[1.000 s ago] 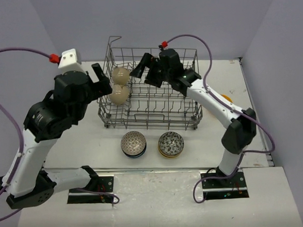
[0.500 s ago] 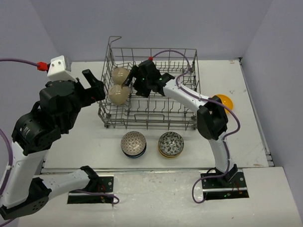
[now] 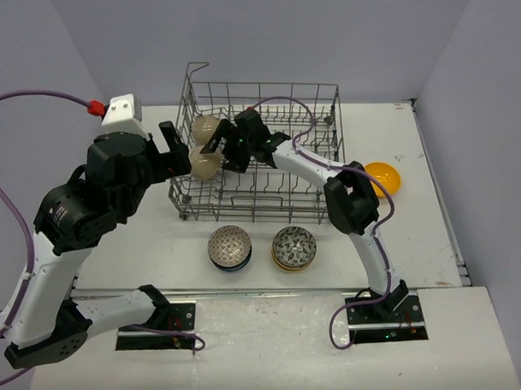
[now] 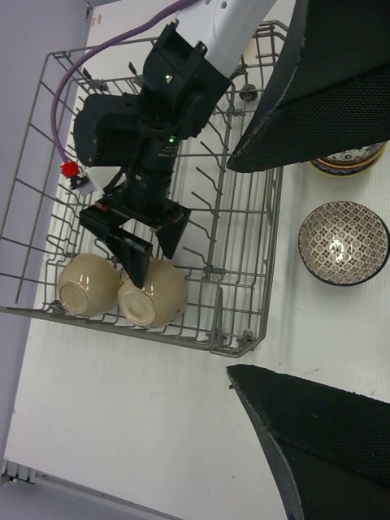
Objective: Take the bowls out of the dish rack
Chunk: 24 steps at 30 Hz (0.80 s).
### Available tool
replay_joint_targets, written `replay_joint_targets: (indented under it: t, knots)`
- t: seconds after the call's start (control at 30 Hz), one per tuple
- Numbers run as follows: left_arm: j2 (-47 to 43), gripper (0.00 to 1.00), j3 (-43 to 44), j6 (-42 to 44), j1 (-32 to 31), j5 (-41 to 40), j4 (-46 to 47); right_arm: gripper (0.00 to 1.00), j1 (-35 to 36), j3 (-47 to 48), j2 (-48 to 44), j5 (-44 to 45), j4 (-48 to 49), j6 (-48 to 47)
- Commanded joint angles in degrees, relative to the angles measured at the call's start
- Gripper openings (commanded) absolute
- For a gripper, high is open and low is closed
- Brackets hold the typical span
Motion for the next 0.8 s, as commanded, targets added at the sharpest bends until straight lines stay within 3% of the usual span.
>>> replay_joint_targets:
  t: [0.0, 0.2, 0.53, 0.77]
  knots:
    - [1.28, 1.00, 0.87, 1.75, 0.29, 1.35, -1.18, 0.98, 0.27, 0.34, 1.23, -8.17, 8.70, 1.43]
    - [1.72, 1.00, 1.31, 1.84, 0.29, 2.76, -1.00, 0.96, -0.79, -1.68, 3.86, -14.51, 21.08, 5.39]
    - [1.90, 1.00, 1.23, 2.10, 0.29, 3.82, -1.18, 0.93, -1.14, -7.30, 2.64, -16.80, 32.26, 9.16]
    - [2.16, 1.00, 1.84, 2.72, 0.29, 4.34, -1.44, 0.85, -1.14, -8.09, 3.60, -18.55, 37.27, 11.19]
